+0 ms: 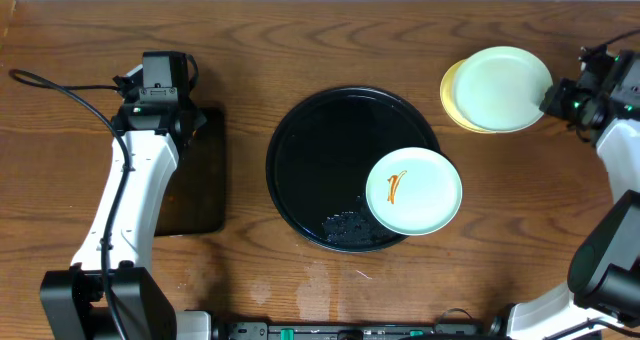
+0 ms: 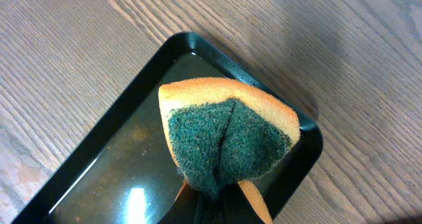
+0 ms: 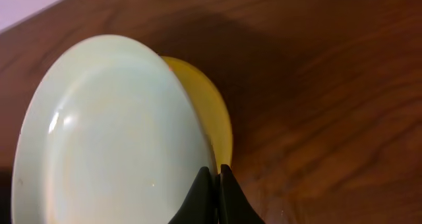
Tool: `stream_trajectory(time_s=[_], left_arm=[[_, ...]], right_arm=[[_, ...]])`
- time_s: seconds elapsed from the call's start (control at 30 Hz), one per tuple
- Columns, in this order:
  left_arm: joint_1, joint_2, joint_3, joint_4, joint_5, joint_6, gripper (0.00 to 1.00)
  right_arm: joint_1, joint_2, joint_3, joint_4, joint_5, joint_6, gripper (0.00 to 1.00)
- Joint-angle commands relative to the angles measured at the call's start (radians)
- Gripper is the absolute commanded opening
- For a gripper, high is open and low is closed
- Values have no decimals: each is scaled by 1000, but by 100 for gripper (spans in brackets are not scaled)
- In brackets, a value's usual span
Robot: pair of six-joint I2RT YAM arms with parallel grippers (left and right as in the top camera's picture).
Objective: Clean dirty plates on tray and stack at the side
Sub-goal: 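Reach the right gripper to the second green plate rim and drag it inward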
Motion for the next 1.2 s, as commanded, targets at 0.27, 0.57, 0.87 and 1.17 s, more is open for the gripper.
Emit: stream_trajectory(time_s=[0.27, 0.57, 0.87, 1.17], left_arm=[[5, -11, 21, 0, -6, -9, 8], [5, -11, 21, 0, -6, -9, 8], [5, -11, 21, 5, -6, -10, 8], [5, -11, 21, 4, -6, -10, 8]], right_arm=[[26, 117, -23, 126, 11, 199, 30], [71, 108, 4, -83, -173, 106, 49], [201, -8, 41, -512, -277, -71, 48], [319, -106, 40, -819, 15, 97, 61]])
